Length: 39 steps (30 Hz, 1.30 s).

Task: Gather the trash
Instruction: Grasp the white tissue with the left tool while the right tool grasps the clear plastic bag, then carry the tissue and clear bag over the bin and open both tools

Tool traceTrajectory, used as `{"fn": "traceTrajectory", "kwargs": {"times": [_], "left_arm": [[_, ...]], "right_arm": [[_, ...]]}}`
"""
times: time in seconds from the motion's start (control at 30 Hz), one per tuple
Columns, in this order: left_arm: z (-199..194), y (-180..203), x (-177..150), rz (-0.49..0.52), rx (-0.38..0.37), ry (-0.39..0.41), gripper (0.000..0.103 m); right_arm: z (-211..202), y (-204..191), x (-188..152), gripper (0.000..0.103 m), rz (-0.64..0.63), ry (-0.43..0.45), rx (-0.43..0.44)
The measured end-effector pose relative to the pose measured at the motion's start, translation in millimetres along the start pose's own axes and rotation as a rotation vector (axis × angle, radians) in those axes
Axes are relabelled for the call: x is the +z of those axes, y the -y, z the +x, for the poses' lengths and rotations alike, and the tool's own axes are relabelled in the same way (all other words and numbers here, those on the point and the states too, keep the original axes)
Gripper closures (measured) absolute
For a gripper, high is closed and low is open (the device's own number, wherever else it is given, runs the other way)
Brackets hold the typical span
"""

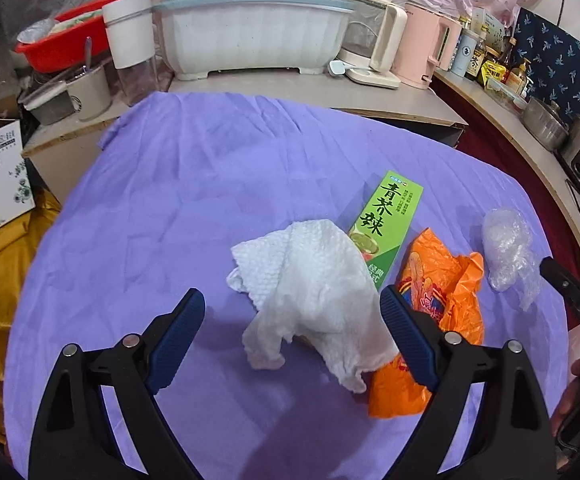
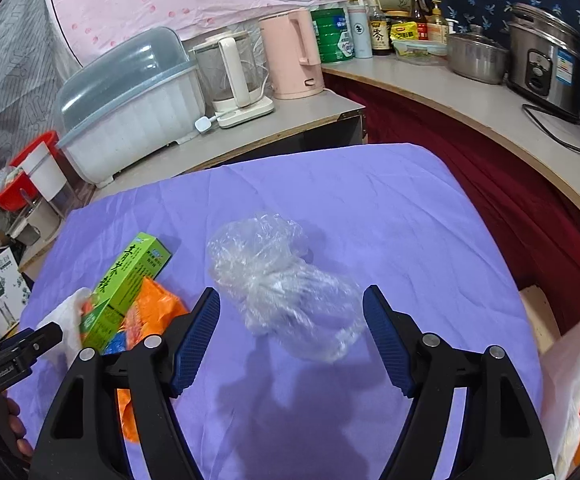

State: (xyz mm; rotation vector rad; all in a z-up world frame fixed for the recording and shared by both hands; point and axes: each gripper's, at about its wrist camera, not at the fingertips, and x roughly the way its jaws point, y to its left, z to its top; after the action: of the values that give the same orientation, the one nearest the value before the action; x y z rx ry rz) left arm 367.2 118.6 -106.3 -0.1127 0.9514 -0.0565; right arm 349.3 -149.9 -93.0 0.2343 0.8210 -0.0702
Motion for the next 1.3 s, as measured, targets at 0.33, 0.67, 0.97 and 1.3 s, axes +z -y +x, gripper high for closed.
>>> {"fn": "traceTrajectory", "kwargs": {"times": [0.33, 0.67, 0.97, 1.3], "left_arm": [[14.7, 4.5, 1.2, 0.015, -0.054, -0.037, 0.063], [-34.3, 11.8, -0.9, 0.029, -0.047, 0.036, 0.094], [-123.3, 54.3, 2.6, 0.089, -0.124, 0.145, 0.094], [-206.8, 148.1, -16.8, 0.221, -0.229, 0.241, 0.094]], "right_arm": [[40.6, -2.8, -6.8, 0.079, -0.002, -0.089, 0.051], [-1.9, -2.1, -8.3, 0.092, 0.003, -0.035, 0.088], [-109.8, 24.7, 13.5, 0.092, 0.038, 0.106, 0.080], [-224.0, 83.9, 9.7, 0.092, 0.075, 0.250, 0.020]]}}
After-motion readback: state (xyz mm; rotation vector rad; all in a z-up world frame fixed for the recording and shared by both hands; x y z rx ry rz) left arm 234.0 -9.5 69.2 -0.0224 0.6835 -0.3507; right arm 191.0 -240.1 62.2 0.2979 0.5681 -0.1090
